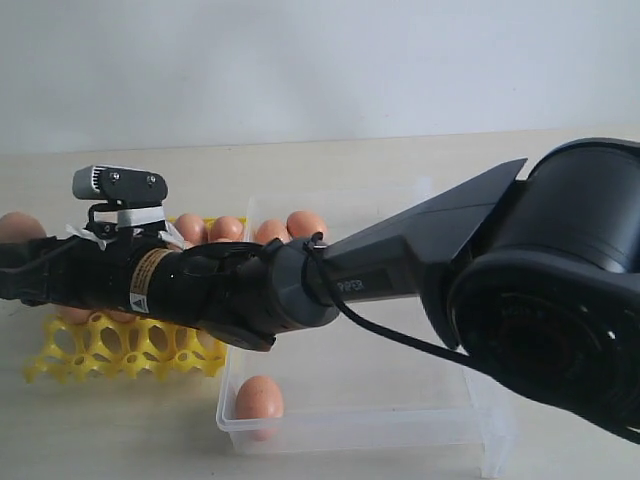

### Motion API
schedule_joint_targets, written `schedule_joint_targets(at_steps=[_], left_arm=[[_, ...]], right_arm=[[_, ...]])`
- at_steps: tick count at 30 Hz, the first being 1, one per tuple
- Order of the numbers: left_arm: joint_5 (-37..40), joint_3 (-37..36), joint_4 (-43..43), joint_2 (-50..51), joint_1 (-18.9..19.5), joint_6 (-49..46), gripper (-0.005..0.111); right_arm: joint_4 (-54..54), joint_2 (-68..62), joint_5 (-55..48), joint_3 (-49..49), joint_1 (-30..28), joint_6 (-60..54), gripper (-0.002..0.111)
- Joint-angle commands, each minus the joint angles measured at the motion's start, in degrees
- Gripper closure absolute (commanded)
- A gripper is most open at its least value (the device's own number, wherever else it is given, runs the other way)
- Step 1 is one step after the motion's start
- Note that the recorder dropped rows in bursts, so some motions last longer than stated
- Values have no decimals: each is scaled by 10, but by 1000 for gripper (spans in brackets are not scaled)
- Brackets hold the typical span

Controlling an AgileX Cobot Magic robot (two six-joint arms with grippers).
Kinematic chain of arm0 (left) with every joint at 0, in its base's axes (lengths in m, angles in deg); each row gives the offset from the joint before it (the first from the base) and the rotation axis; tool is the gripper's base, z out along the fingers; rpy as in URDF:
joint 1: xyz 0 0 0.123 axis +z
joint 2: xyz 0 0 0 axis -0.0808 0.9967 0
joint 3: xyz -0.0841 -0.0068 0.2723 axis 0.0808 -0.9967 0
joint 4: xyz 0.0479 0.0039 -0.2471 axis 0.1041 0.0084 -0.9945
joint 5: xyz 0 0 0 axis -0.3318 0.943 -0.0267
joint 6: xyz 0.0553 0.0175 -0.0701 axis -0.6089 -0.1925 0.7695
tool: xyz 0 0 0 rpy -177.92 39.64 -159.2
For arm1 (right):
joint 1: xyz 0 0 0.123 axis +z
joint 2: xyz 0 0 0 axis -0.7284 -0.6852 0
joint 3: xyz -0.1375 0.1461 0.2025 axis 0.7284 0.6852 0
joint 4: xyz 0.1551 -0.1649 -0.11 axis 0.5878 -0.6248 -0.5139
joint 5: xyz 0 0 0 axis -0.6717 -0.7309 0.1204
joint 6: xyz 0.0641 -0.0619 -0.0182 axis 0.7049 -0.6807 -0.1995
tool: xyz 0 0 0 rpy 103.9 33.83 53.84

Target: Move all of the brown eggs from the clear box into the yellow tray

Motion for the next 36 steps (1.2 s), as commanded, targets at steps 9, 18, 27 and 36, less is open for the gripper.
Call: schedule_joint_targets(at_steps=[9, 18, 27, 36], left_arm=[[-4, 2, 0, -3, -1, 3, 107], [-4, 2, 0, -3, -1, 3, 107], [-4, 2, 0, -3, -1, 3, 107], [-4, 2, 0, -3, -1, 3, 107]], right_arm=[[-32, 57, -114, 23, 6, -75, 108], [3, 145, -281, 102, 9, -249, 108], [233, 180, -617, 57, 37, -907, 108], [302, 164, -736, -56, 38, -1148, 108]])
